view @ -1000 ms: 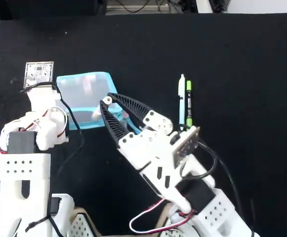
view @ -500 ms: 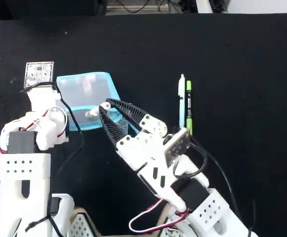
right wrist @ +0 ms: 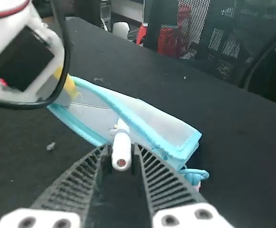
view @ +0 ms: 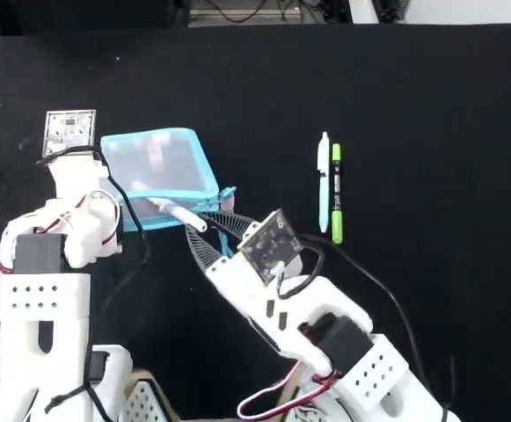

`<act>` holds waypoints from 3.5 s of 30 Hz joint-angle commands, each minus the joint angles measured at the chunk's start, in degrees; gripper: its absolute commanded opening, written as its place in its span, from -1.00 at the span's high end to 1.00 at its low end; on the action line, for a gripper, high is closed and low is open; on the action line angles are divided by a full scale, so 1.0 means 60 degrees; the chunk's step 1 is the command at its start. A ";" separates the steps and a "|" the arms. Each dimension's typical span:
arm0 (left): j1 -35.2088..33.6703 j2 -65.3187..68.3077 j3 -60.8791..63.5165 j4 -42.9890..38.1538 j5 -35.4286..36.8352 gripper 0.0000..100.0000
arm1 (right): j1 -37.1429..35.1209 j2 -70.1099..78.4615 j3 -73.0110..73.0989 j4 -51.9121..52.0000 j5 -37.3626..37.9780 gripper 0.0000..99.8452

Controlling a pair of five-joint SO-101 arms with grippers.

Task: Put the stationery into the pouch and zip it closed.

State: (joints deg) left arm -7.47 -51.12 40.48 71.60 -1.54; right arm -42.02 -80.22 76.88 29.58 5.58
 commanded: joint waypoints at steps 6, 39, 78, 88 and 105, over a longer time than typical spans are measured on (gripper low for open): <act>-0.0037 -0.0103 -0.0066 -0.0088 -0.0015 0.94 | -0.1201 0.0066 -0.0081 -0.1187 0.0176 0.98; -0.0037 -0.0103 -0.0051 -0.0103 -0.0015 0.94 | -0.0894 0.3436 -0.1121 -0.1319 0.0117 0.72; -0.0037 -0.0103 -0.0051 -0.0117 -0.0015 0.94 | 0.6608 1.2813 -1.0484 0.4806 -0.0835 0.72; -0.0037 -0.0103 -0.0051 -0.0103 -0.0015 0.94 | 0.6813 1.6593 -1.3751 0.4806 -0.0835 0.72; -0.0037 -0.0103 -0.0051 -0.0088 -0.0015 0.94 | 0.7253 1.9817 -1.6667 0.4806 -0.1480 0.72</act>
State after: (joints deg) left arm -7.47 -51.12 40.48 71.60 -1.54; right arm 0.09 38.55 -18.68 58.59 -2.68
